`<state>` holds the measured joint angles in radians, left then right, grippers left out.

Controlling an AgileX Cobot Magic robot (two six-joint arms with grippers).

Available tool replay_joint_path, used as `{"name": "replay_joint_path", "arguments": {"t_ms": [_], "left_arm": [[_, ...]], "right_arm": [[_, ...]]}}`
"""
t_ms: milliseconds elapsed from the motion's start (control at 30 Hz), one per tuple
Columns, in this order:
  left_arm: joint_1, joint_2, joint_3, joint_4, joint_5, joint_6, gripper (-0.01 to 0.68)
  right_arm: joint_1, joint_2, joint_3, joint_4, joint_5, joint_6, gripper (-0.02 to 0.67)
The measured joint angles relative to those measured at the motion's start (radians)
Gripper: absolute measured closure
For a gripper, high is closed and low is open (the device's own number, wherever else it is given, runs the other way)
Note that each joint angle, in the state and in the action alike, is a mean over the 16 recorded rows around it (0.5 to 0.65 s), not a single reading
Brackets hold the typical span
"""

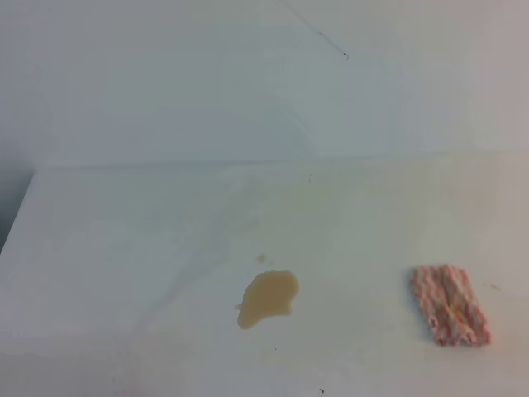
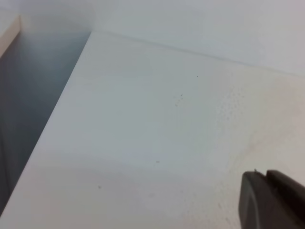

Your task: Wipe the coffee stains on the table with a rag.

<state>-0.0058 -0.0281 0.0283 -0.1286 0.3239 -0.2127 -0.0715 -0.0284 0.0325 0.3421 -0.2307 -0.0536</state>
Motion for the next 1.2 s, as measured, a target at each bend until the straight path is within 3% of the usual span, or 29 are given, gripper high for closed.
{"name": "replay_joint_path", "arguments": {"t_ms": [267, 533, 933, 1200], "left_arm": [[0.000, 0.000, 0.003, 0.000, 0.000, 0.000, 0.674], [0.000, 0.000, 0.006, 0.000, 0.001, 0.000, 0.674], [0.000, 0.000, -0.003, 0.000, 0.001, 0.000, 0.674], [0.000, 0.000, 0.000, 0.000, 0.001, 0.000, 0.674]], "right_arm": [[0.000, 0.000, -0.023, 0.036, -0.317, -0.017, 0.653], [0.001, 0.019, -0.110, -0.121, -0.415, -0.028, 0.653], [0.016, 0.288, -0.372, -0.540, -0.201, 0.240, 0.652], [0.113, 0.596, -0.645, -0.746, 0.189, 0.414, 0.652]]}}
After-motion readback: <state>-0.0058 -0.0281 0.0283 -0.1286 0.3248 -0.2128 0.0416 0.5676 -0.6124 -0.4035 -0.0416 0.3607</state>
